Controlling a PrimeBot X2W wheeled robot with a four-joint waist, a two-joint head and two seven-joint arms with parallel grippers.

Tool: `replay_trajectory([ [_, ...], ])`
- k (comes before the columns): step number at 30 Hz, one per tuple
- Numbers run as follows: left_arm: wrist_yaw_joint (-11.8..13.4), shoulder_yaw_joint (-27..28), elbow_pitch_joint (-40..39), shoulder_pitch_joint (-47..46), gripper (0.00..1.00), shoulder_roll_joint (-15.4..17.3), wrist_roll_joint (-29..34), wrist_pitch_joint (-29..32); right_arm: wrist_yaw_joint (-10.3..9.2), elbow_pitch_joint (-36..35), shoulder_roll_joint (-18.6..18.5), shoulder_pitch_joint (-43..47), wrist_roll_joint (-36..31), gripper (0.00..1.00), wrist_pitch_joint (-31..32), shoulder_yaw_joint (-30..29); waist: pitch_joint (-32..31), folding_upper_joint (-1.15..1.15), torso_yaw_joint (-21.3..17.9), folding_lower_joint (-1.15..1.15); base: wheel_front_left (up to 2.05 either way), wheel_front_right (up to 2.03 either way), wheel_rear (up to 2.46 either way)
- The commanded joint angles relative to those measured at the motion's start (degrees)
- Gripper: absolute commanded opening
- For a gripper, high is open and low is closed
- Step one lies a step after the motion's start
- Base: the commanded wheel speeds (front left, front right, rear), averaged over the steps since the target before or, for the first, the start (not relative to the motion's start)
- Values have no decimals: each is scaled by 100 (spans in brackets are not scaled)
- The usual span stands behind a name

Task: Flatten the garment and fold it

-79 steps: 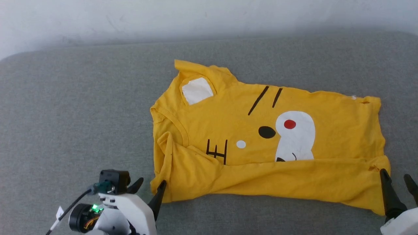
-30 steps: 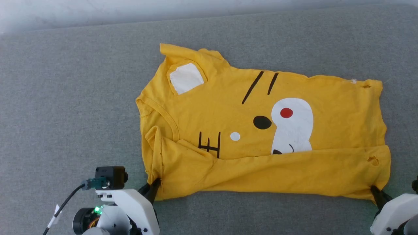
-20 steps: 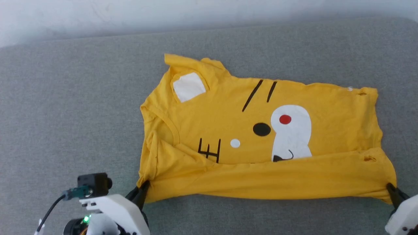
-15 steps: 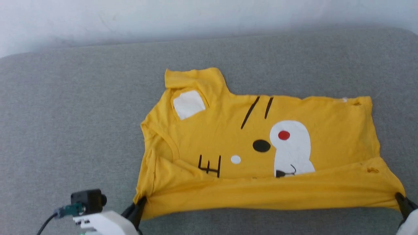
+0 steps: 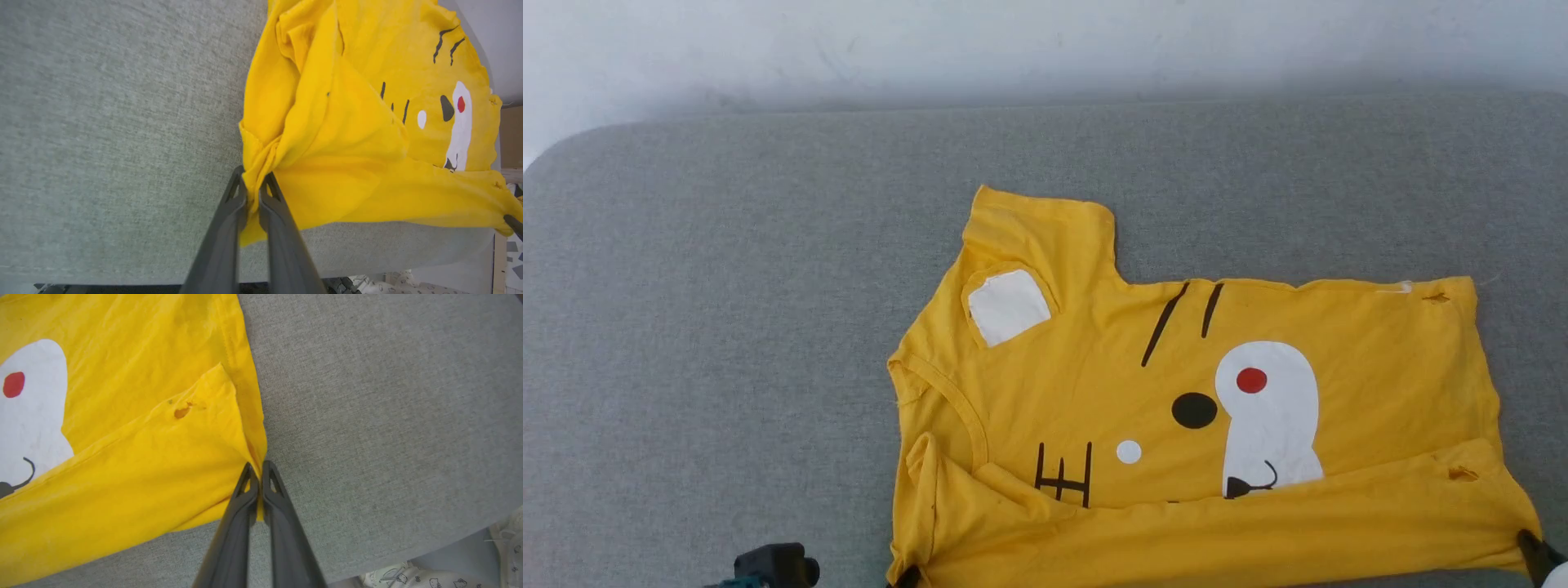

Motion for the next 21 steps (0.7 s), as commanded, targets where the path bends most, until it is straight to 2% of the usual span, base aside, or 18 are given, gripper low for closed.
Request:
replay_trajectory([
  [1,-69,21,179,-129,0,-64,-66,-93,-13,73,12,-41,-36,16,-71,25,-21,0,2,0,0,0,0],
  [2,-119,15,293,-165,0,-102,-78,-124,-13,115,15,-59,-38,26,-95,56,-30,0,0,0,0,0,0],
  [3,-162,12,397,-203,33,-129,-80,-155,-13,152,18,-79,-28,42,-124,74,-39,0,-1,0,0,0,0],
  [4,-191,36,484,-242,50,-174,-95,-210,-13,183,20,-96,-25,100,-160,80,-48,0,-1,0,0,0,0],
  [5,-221,51,555,-273,90,-205,-105,-252,-13,208,22,-109,-29,100,-189,93,-57,0,-4,0,0,0,0],
  [6,-255,65,601,-305,100,-218,-100,-296,-13,217,24,-126,-14,100,-211,113,-62,0,-8,0,0,0,0],
  [11,-321,395,462,-430,100,-223,-100,-679,-13,-51,27,-281,86,100,-354,98,-5,0,-69,0,0,0,0],
  [14,-244,713,82,-647,100,-63,122,-1017,-13,-403,27,-494,48,100,-587,62,125,0,-135,0,0,0,0],
  [18,-127,973,-405,-1326,100,376,713,-1238,-13,-865,27,-783,-127,100,-901,177,442,0,-215,0,0,0,0],
  [21,-145,923,-605,-2168,100,846,1292,-1065,-13,-1042,27,-1049,-211,100,-1126,372,779,0,-296,0,0,0,0],
])
